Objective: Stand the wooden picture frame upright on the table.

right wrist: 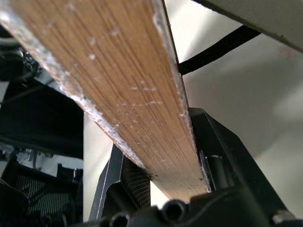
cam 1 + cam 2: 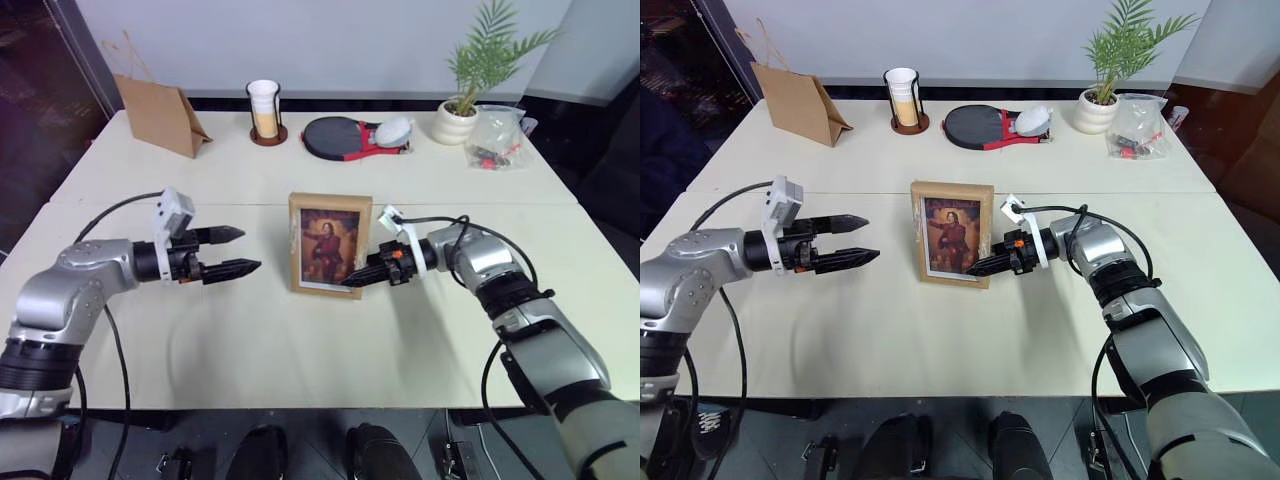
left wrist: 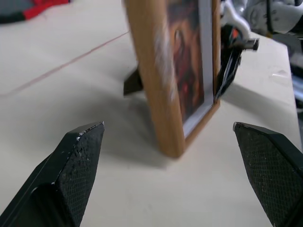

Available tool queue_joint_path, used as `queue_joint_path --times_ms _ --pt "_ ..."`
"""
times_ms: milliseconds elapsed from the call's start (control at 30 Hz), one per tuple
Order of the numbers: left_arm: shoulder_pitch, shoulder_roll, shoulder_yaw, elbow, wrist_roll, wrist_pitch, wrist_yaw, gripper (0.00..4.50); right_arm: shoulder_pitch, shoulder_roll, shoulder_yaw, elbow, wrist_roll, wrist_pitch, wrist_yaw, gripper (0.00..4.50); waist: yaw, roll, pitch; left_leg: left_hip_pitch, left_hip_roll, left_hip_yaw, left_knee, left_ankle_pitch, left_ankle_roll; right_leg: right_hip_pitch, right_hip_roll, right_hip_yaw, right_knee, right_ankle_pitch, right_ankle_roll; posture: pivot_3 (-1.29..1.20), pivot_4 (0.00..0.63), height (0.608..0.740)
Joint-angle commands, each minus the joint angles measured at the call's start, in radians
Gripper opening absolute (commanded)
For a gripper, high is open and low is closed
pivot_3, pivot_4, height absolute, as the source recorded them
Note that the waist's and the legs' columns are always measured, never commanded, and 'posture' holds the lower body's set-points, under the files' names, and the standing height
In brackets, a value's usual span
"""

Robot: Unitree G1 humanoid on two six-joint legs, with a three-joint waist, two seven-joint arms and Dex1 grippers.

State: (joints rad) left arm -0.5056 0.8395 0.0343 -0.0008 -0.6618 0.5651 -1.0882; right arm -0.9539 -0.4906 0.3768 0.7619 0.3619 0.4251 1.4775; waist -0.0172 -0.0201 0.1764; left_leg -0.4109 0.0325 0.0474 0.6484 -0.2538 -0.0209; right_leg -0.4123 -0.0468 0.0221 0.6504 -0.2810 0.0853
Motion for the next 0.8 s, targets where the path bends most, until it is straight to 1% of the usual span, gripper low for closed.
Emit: queue_joint_path --times_ms 33,67,133,167,200,233,267,300,333,433,533,633,733,800 --pt "-0.029 -0.001 0.01 -0.012 0.027 -0.031 -0.033 4.48 -0.043 0.025 -0.03 0.048 -0.046 -0.025 0.031 1.07 -0.003 0.0 0.0 0.0 0.0 0.0 0.0 0.0 0.0 0.0 0.0 0.0 0.0 0.0 0.0 0.0 0.15 0.74" --pt "-0.031 -0.001 0.009 -0.015 0.035 -0.035 -0.04 4.48 -0.047 0.031 -0.035 0.064 -0.055 -0.027 0.033 1.07 -0.004 0.0 0.0 0.0 0.0 0.0 0.0 0.0 0.0 0.0 0.0 0.0 0.0 0.0 0.0 0.0 0.15 0.74" --pt "-0.032 0.0 0.004 -0.016 0.054 -0.042 -0.05 4.5 -0.055 0.04 -0.051 0.083 -0.068 -0.025 0.033 2.13 -0.003 0.0 0.0 0.0 0.0 0.0 0.0 0.0 0.0 0.0 0.001 0.0 0.001 0.0 0.0 0.0 0.15 0.74" --pt "-0.032 -0.002 0.003 -0.015 0.062 -0.045 -0.054 4.5 -0.058 0.042 -0.06 0.087 -0.073 -0.022 0.035 2.42 -0.002 0.0 0.0 0.001 0.0 0.0 0.0 0.0 0.0 0.0 0.001 0.0 0.001 0.0 0.0 0.0 0.15 0.74" --pt "-0.031 -0.006 0.003 -0.014 0.066 -0.045 -0.055 4.5 -0.059 0.04 -0.069 0.088 -0.08 -0.019 0.034 2.86 -0.002 0.0 0.0 0.001 0.0 0.0 0.0 0.0 0.0 0.0 0.001 0.0 0.001 0.0 0.0 0.0 0.15 0.74" --pt "-0.032 -0.01 0.002 -0.011 0.071 -0.047 -0.057 4.5 -0.059 0.036 -0.077 0.089 -0.086 -0.018 0.031 3.34 -0.002 0.0 0.0 0.001 0.001 0.0 0.0 0.0 0.0 0.0 0.001 0.0 0.001 0.0 0.0 0.0 0.15 0.74" --pt "-0.031 -0.015 0.002 -0.01 0.075 -0.047 -0.058 4.5 -0.055 0.027 -0.086 0.084 -0.095 -0.013 0.02 3.93 -0.001 0.0 0.0 0.001 0.001 0.0 0.001 0.0 0.0 0.0 0.0 0.0 0.001 0.0 0.0 0.0 0.15 0.74" --pt "-0.032 -0.021 0.001 -0.01 0.074 -0.043 -0.059 4.5 -0.04 0.005 -0.086 0.068 -0.112 -0.027 0.014 4.39 -0.001 0.0 0.0 0.001 0.001 0.0 0.001 0.0 0.0 0.0 0.0 0.0 0.001 0.0 0.0 0.0 0.15 0.74" --pt "-0.031 -0.026 0.001 -0.013 0.074 -0.04 -0.059 4.5 -0.022 -0.017 -0.084 0.049 -0.132 -0.046 0.009 4.46 0.001 0.0 0.0 0.001 0.001 0.0 0.001 0.0 0.0 0.0 0.0 0.0 0.001 0.0 0.0 0.0 0.15 0.74" --pt "-0.031 -0.033 -0.001 -0.022 0.074 -0.024 -0.063 4.5 0.047 -0.102 -0.114 -0.052 -0.156 -0.055 -0.013 4.46 0.01 0.0 0.0 0.0 0.0 -0.001 0.001 0.0 0.0 0.0 0.0 0.0 0.001 0.0 0.0 0.0 0.15 0.74" --pt "-0.029 -0.038 0.008 -0.029 0.065 -0.008 -0.063 4.5 0.182 -0.25 -0.207 -0.319 -0.115 -0.009 -0.023 4.46 0.01 0.0 0.0 -0.001 0.0 -0.001 0.001 -0.001 0.002 0.0 -0.001 0.0 0.0 0.0 0.0 0.0 0.15 0.74" --pt "-0.018 -0.033 0.015 -0.044 0.059 0.01 -0.067 4.5 0.319 -0.374 -0.354 -0.651 -0.021 0.1 -0.071 4.46 0.004 0.001 0.0 -0.002 0.0 -0.001 0.001 -0.002 0.003 -0.001 -0.001 0.0 0.0 0.0 0.001 0.0 0.15 0.74" --pt "-0.003 -0.022 0.028 -0.072 0.05 0.03 -0.061 4.5 0.409 -0.458 -0.502 -0.946 0.076 0.238 -0.143 4.46 -0.008 0.001 0.001 0.0 0.001 0.0 0.001 -0.002 0.003 0.0 0.001 0.002 0.002 0.0 0.001 0.0 0.15 0.74" --pt "0.008 -0.012 0.04 -0.095 0.04 0.052 -0.053 4.5 0.445 -0.488 -0.571 -1.075 0.129 0.311 -0.191 4.46 -0.008 0.001 0.001 0.003 0.002 0.0 0.0 -0.002 0.003 0.001 0.002 0.002 0.003 0.0 0.001 0.0 0.15 0.74"
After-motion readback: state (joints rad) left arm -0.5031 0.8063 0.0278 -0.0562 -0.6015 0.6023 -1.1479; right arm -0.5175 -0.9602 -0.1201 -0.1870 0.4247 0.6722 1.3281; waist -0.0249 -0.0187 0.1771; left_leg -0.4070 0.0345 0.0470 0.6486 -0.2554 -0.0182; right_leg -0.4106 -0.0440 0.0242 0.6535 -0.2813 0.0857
